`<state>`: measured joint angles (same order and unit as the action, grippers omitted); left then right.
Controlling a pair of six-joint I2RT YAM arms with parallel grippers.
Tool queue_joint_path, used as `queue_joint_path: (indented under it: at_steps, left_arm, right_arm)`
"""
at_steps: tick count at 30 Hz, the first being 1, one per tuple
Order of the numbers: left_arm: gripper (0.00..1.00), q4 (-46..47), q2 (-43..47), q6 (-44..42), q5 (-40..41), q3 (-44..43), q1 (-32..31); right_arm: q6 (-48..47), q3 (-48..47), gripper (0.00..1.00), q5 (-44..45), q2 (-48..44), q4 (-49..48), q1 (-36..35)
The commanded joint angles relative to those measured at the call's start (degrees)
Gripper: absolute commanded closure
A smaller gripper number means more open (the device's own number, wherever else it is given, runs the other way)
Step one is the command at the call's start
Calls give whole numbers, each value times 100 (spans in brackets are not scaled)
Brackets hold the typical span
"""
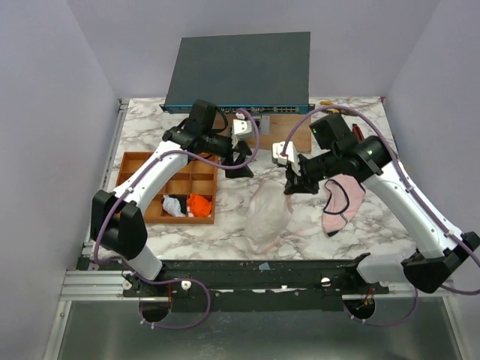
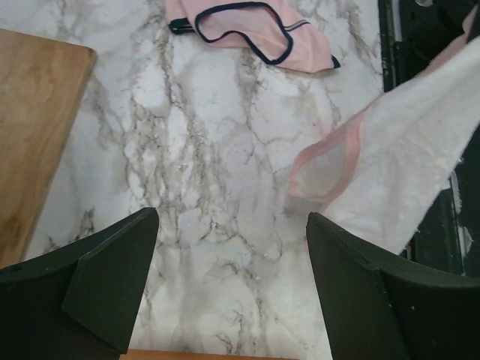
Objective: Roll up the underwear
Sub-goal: Flatten out the underwear at the center of the board.
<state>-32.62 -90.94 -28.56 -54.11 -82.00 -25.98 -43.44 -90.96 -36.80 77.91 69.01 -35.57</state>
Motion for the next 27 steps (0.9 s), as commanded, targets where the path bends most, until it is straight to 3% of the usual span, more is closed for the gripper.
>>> queue_joint_path:
  at_steps: [1,7,12,17,27]
  left_arm:
    - [17,-220,-179,-578,-938,158,-81]
    - [16,352,-366,-648,-858,437,-597]
    - [16,1236,-740,-438,-1343,480,-697]
    - [16,493,-1391,-864,-1591,-378,-760]
    - [17,-1062,-1985,-2262,-2137,-1219,-935]
  right_arm:
    - [275,735,99,757,-480,-550,-20]
    - [284,996,99,918,-616,-598,-16]
    - [237,950,99,876,-610,-539,-20]
    - [202,943,99,856,-653,-518,-19]
    - [187,1030,99,871,-750,-554,-9]
